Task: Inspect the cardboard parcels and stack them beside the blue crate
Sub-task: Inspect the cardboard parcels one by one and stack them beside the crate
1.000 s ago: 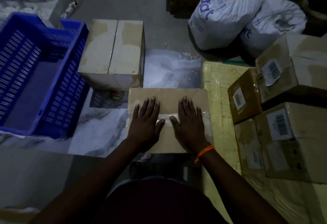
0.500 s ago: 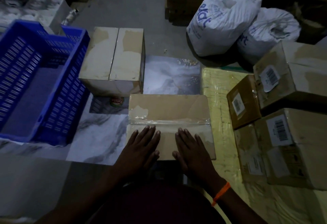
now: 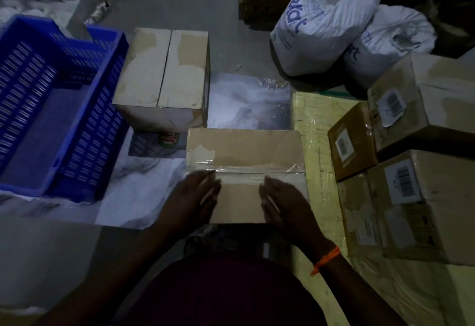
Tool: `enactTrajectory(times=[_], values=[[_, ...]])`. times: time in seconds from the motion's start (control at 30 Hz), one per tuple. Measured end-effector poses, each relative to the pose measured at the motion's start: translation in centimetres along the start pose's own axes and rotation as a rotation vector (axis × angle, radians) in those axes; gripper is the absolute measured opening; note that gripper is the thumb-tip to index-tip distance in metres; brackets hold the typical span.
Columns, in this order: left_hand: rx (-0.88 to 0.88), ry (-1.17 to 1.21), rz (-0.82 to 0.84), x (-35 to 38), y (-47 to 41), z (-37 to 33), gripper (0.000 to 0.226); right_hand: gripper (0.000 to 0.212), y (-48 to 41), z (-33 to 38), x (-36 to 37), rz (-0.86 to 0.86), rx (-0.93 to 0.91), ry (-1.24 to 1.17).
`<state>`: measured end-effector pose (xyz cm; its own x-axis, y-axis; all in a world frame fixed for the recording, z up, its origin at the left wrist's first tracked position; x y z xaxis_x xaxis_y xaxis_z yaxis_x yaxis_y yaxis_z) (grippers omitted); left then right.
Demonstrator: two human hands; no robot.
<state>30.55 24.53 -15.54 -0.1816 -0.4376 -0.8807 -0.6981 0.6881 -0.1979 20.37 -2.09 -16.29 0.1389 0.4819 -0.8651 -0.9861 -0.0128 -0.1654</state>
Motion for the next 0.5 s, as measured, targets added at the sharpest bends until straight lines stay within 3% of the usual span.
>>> enactTrajectory(times=[0.07,0.13,0.27,0.37,0.43,0.5], values=[[-0.209,0.061,-0.135,-1.1,-0.9,0.8,0.047,0.042,-1.3,-0.7,-1.4,-0.151,0.104,0.006],[-0.436,0.211,-0.183,-1.5,-1.6,1.6,0.059,0.045,-2.5,-2.1,-2.2,-0.243,0.333,-0.030],[-0.840,0.703,-0.007,-1.5,-3.5,2.8,0.071,0.054,-5.0,-4.5,-2.7,-0.007,0.803,-0.510],[-0.920,0.928,-0.030,-1.2,-4.8,2.2,0.043,0.030,-6.2,-4.2,-3.4,-0.001,0.824,-0.704],[-0.991,1.034,-0.051,-1.3,-5.1,1.4,0.035,0.035,-6.3,-3.3,-4.2,-0.043,0.816,-0.738],[-0.977,0.978,-0.128,-2.9,-5.4,0.2,0.041,0.046,-5.9,-2.3,-5.1,-0.125,0.819,-0.770]])
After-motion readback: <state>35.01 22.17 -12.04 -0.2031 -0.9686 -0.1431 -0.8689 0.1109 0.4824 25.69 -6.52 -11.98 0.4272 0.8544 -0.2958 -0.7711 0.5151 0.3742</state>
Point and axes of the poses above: each hand's wrist, its own y-axis away from the middle knuckle, its own x-axis out of the palm, z = x × y, the point moved 1 cm from there along -y, towards the middle knuckle, and after that the axes turned 1 degree about x, right-handed, at the moved point
